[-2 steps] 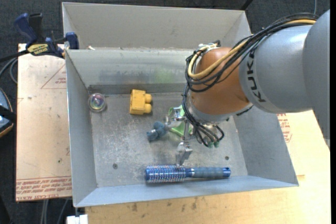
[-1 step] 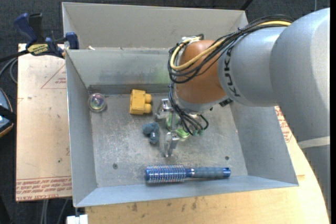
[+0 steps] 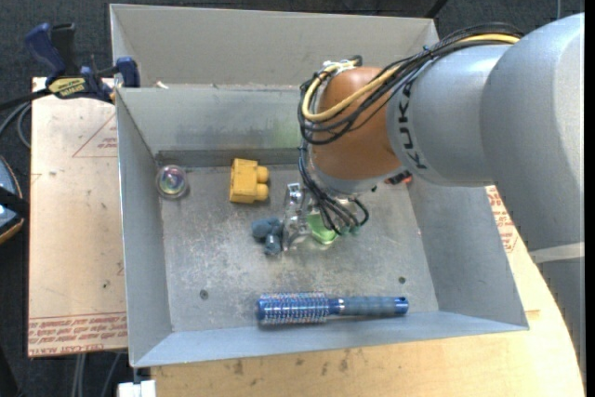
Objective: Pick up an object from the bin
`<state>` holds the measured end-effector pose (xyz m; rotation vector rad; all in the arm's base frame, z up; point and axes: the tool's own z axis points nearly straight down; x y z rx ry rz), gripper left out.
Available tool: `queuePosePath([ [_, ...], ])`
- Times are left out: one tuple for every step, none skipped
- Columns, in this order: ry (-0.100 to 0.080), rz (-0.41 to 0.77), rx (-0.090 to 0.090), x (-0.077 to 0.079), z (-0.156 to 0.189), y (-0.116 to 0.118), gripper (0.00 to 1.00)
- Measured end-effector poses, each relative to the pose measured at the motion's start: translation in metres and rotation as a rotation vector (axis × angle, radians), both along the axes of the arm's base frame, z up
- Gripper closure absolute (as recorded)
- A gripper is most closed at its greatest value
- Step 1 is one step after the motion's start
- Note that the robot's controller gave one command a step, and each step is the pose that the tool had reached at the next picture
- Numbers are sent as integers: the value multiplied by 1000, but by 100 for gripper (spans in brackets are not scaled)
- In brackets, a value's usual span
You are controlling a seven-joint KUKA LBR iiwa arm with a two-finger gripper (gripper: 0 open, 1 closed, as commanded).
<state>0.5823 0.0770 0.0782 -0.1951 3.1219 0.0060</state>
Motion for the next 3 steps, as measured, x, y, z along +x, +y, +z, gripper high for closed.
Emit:
queuePosePath([
  [1,-5,-1,9,80,15,100],
  [10,-107,-1,8,4,8,100],
  [2,-137,0,20,106,12,100],
])
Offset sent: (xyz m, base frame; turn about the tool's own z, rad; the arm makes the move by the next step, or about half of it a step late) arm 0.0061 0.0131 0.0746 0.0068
